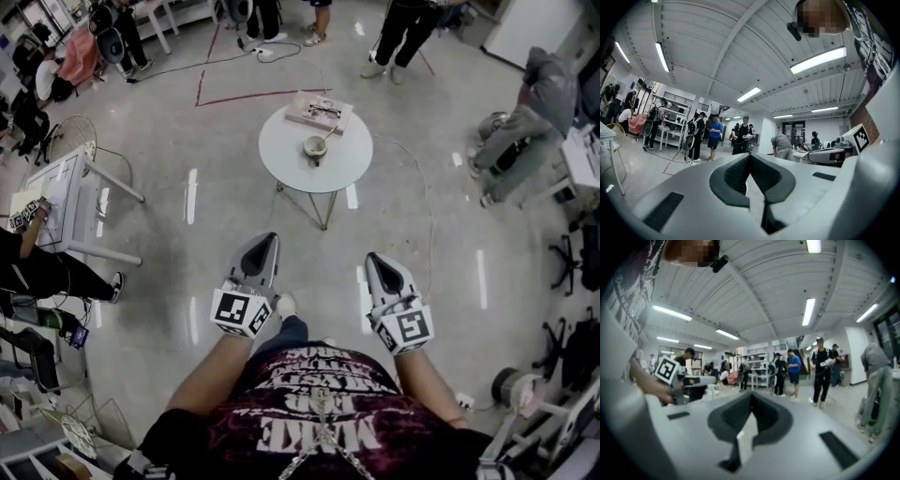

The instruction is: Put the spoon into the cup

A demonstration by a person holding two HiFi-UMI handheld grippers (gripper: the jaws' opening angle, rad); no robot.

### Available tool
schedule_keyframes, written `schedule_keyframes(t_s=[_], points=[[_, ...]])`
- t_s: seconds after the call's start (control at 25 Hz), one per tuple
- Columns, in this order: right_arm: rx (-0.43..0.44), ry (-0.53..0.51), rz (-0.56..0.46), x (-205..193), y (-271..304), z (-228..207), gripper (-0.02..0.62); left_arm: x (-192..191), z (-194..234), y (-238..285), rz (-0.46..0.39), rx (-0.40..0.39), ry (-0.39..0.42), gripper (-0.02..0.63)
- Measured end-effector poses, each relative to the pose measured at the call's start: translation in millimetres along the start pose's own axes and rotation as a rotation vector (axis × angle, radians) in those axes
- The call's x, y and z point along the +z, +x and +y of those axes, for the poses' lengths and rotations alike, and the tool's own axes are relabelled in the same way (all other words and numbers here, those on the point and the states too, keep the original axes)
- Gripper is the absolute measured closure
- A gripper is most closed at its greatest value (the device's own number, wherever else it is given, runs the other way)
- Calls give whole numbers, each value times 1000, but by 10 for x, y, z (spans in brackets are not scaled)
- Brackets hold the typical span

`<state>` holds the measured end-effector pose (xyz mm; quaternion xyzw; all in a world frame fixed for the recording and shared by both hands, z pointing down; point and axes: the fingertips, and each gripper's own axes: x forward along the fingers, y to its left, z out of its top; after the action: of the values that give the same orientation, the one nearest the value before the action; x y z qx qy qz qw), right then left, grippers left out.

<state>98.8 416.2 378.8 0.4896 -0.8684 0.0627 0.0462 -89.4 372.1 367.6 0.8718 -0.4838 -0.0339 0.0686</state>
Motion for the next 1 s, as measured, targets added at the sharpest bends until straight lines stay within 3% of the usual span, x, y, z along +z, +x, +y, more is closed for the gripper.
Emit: schedule_keyframes(t_s=[0.6,1.0], points=[[-95,11,-4,124,442,-52,566,61,434,306,-3,-77,-43,577],[-120,14,-19,254,879,133,566,76,831,424,-2,-119,-62,577]])
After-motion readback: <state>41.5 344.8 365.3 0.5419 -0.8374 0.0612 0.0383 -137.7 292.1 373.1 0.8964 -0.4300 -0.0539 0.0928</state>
